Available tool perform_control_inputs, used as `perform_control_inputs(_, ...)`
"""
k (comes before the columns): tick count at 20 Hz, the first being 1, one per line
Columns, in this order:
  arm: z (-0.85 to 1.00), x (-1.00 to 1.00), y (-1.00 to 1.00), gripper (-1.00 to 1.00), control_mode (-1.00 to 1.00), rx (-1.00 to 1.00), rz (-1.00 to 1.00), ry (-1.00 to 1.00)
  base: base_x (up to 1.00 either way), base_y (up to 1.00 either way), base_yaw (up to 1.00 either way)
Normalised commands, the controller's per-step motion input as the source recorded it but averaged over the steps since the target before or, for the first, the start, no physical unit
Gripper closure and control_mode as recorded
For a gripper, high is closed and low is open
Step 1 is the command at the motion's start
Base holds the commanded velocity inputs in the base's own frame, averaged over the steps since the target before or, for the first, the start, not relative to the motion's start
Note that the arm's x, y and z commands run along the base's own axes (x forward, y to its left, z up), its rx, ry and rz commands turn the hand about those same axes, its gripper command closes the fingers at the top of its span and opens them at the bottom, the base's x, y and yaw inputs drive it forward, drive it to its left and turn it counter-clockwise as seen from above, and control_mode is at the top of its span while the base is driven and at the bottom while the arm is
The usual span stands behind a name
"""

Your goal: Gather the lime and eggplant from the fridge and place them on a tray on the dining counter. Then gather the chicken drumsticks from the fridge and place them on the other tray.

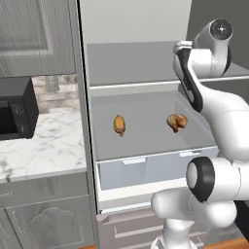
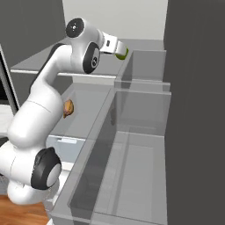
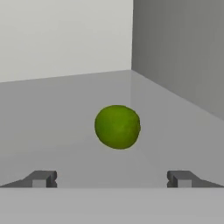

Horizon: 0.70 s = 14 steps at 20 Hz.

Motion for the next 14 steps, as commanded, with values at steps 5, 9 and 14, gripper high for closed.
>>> perform_control_inputs(5, -0.02, 0.46, -0.18, -1.00, -1.00, 0.00, 0.00, 0.00, 0.00, 0.00, 0.00)
perform_control_inputs(9, -0.09, 0.37, -0.15, -1.00, -1.00, 0.00, 0.00, 0.00, 0.00, 0.00, 0.00)
perform_control_inputs(14, -0.06, 0.14, -0.01, -1.00, -1.00, 0.00, 0.00, 0.04, 0.00, 0.00, 0.00)
